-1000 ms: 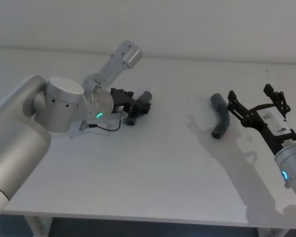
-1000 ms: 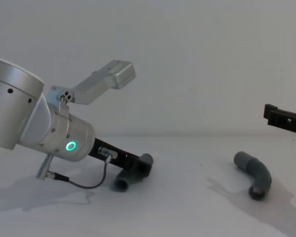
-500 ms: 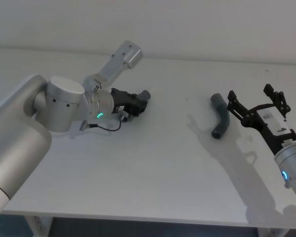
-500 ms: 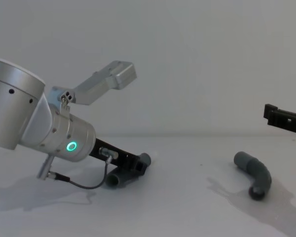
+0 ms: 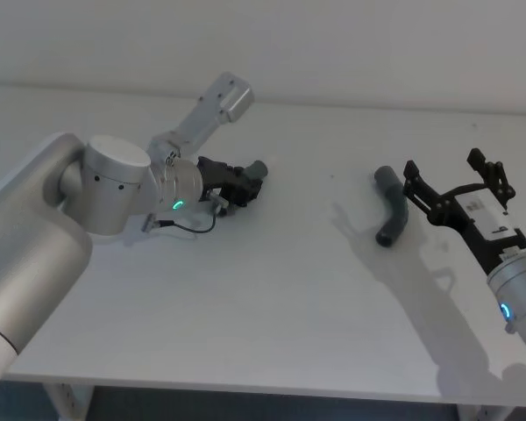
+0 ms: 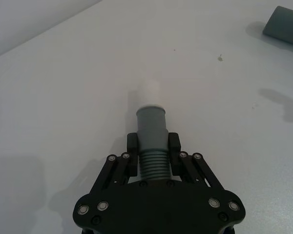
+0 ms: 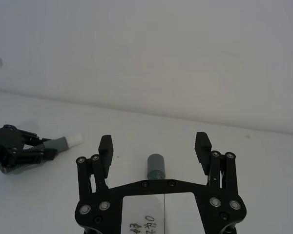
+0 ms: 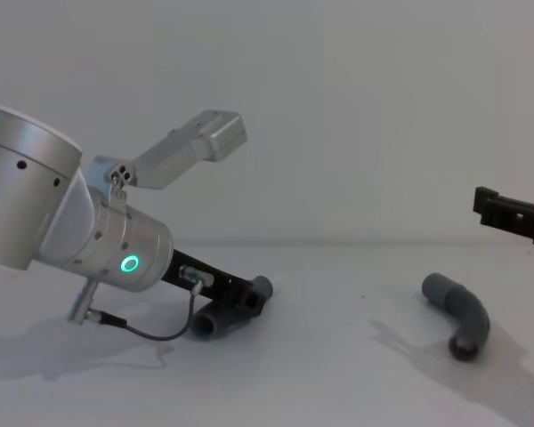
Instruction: Use both hands to pick up one end of the pipe from the table, align the ends, and insert them.
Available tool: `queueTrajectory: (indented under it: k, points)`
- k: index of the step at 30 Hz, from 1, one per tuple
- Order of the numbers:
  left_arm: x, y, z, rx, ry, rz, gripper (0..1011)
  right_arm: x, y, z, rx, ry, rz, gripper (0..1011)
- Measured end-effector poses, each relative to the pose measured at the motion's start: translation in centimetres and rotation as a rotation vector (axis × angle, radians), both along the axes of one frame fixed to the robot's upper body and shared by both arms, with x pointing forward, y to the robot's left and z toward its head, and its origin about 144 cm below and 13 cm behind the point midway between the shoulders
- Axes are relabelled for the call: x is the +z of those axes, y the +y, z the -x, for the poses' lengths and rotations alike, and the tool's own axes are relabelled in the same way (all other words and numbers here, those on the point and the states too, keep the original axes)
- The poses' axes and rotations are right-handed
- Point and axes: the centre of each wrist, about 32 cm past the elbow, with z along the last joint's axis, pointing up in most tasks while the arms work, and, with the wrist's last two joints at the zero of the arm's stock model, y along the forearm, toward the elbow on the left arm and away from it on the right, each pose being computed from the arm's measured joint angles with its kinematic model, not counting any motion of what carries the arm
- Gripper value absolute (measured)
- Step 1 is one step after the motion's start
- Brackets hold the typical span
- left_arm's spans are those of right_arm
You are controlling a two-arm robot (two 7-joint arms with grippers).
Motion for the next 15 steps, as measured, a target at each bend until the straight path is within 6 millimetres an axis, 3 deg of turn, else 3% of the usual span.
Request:
queueTrajectory:
  k: [15]
  points:
    - [0.0,0.0,0.0,0.000,0.001,0.000,354,0.6,0.0,-1.5,0.099,0.048,0.078,1001]
